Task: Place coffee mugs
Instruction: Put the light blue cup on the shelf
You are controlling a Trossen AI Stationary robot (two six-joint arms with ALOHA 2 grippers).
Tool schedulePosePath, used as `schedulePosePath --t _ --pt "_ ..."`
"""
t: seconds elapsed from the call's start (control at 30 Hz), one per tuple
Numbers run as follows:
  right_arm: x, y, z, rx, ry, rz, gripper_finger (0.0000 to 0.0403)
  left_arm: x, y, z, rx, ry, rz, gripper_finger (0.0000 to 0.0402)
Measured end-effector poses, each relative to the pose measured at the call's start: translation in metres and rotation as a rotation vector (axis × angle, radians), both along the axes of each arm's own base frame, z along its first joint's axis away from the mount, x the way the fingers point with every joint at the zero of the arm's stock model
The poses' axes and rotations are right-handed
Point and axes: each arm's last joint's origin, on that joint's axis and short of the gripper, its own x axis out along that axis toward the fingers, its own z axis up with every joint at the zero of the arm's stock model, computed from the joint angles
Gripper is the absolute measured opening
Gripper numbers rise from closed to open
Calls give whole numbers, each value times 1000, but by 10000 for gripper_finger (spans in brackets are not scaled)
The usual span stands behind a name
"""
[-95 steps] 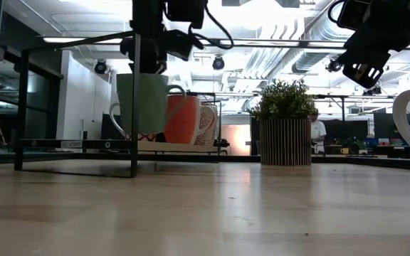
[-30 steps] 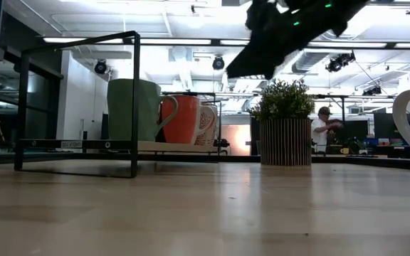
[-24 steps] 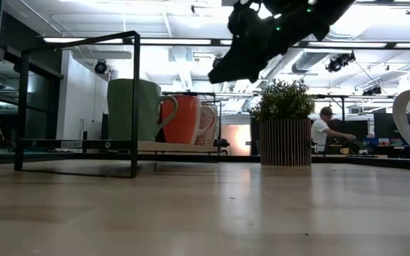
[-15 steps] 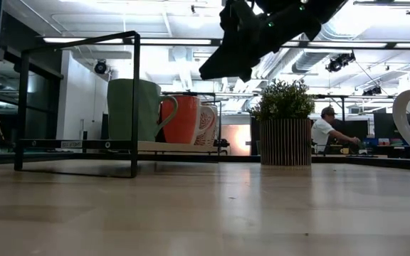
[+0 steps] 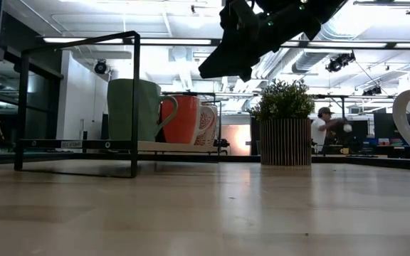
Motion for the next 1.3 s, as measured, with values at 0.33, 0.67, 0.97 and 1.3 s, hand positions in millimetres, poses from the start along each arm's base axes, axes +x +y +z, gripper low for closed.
schedulePosePath --t 0.33,0.67,0.97,1.3 --pt "1 0 3 -3 -34 -1 78 9 12 -56 -148 -258 -159 54" --pt "11 0 -14 28 -13 0 78 26 40 -96 -427 -519 -360 54" --pt "20 1 -14 48 -110 2 78 39 42 -76 -121 -647 -489 54" --pt "56 8 -16 28 -59 65 78 40 43 -75 -141 -658 -457 54"
